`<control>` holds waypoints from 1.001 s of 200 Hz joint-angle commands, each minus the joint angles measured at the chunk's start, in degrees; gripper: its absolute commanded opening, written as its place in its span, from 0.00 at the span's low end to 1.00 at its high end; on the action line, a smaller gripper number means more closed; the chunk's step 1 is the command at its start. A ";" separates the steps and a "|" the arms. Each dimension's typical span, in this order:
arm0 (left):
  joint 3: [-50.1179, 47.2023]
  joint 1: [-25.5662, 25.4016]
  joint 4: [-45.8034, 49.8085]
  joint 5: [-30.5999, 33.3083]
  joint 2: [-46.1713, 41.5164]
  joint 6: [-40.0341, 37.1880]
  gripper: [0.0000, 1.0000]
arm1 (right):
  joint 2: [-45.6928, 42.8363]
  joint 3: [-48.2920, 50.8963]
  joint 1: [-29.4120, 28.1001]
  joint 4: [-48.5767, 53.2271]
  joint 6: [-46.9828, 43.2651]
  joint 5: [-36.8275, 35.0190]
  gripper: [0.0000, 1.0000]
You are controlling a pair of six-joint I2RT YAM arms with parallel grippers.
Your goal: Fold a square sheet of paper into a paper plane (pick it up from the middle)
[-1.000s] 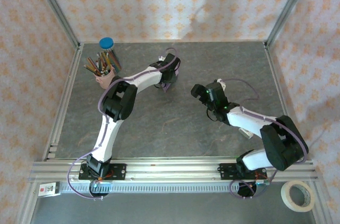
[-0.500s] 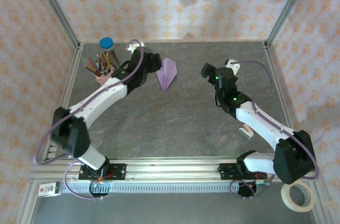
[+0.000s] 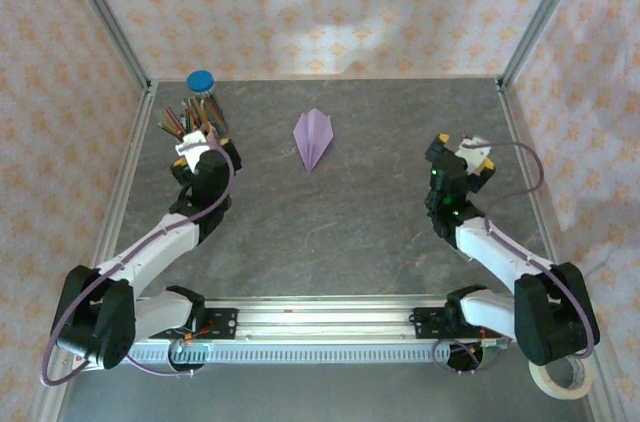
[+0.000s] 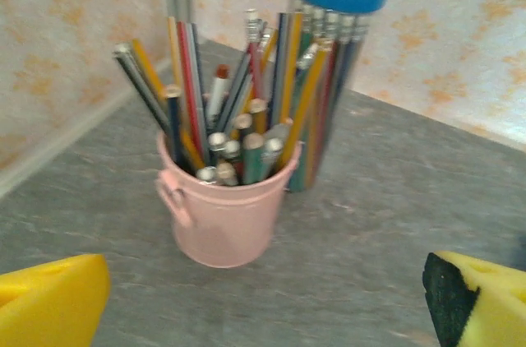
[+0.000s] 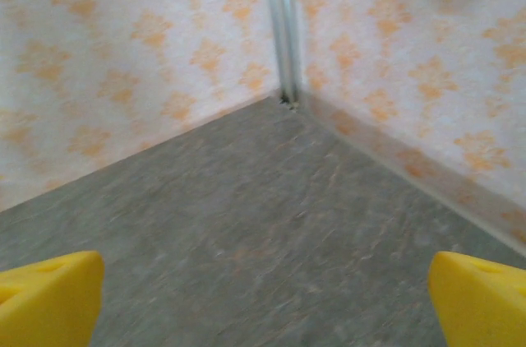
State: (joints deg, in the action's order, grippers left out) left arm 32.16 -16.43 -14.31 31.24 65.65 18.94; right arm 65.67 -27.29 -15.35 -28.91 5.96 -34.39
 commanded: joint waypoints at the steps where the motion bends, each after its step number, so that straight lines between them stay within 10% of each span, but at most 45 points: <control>1: -5.34 0.82 -13.52 5.82 -0.76 -11.27 0.99 | -0.35 7.99 2.85 -15.61 -5.99 3.42 1.00; 145: -21.76 17.87 -60.54 -31.07 18.81 -16.39 0.99 | 20.17 19.70 11.23 -51.91 -8.32 28.34 1.00; 200: -18.23 17.72 -55.82 -30.98 21.06 -16.76 0.99 | 22.05 14.95 11.60 -44.74 -7.81 28.40 1.00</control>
State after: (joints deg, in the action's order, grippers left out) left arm 11.77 1.15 -69.23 1.61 86.61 2.90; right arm 87.33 -9.76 -4.43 -75.02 -1.61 -6.63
